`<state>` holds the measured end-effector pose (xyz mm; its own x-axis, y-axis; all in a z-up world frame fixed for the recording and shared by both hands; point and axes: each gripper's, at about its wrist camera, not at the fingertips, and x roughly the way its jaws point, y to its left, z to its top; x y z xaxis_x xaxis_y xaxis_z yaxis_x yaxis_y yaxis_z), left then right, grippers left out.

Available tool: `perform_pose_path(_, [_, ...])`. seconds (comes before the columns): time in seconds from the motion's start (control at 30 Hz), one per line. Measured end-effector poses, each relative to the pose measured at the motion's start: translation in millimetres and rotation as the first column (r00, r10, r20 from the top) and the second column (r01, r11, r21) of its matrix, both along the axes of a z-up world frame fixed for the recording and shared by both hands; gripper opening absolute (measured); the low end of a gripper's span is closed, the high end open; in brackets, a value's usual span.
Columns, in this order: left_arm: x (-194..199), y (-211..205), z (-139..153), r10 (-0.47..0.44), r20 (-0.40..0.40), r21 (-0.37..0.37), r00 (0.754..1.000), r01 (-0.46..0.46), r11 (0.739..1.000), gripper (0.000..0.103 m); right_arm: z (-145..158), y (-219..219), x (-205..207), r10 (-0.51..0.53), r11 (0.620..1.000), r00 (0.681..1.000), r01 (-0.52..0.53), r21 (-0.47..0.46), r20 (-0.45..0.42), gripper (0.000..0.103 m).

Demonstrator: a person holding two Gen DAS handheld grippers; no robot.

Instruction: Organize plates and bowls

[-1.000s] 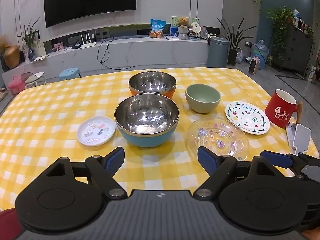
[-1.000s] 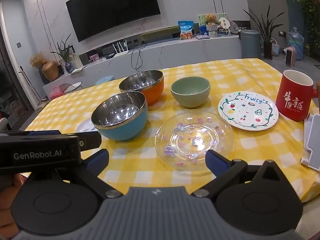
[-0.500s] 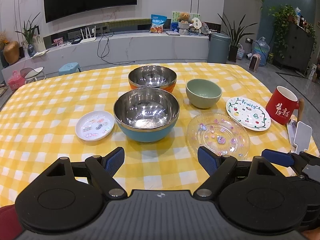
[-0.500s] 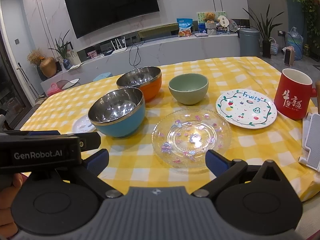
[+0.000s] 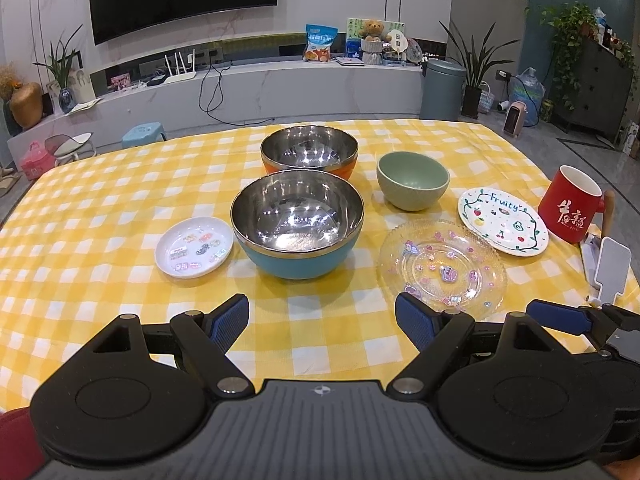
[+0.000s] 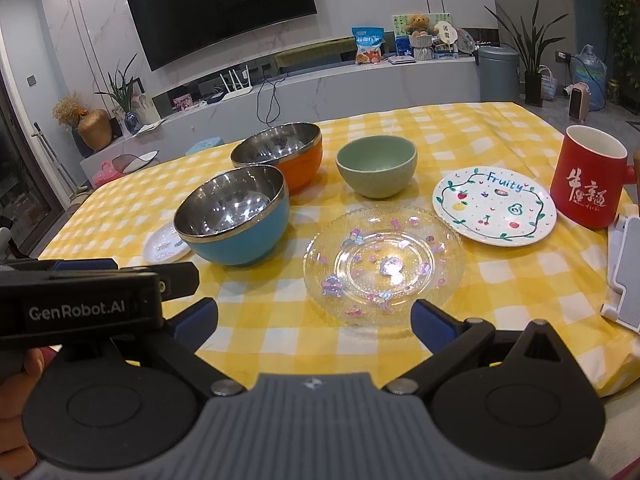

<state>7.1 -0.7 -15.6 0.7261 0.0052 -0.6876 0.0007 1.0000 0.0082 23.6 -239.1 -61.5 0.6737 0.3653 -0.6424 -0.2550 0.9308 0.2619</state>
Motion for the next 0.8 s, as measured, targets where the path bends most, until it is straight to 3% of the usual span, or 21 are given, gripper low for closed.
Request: perform_pose_path(0.8, [5.0,0.3,-7.0,-0.002,-0.057,-0.004,0.998,0.001,1.0,0.097,-5.7,1.2,3.0,0.005,1.0,0.999,-0.006,-0.015,-0.05,0.1])
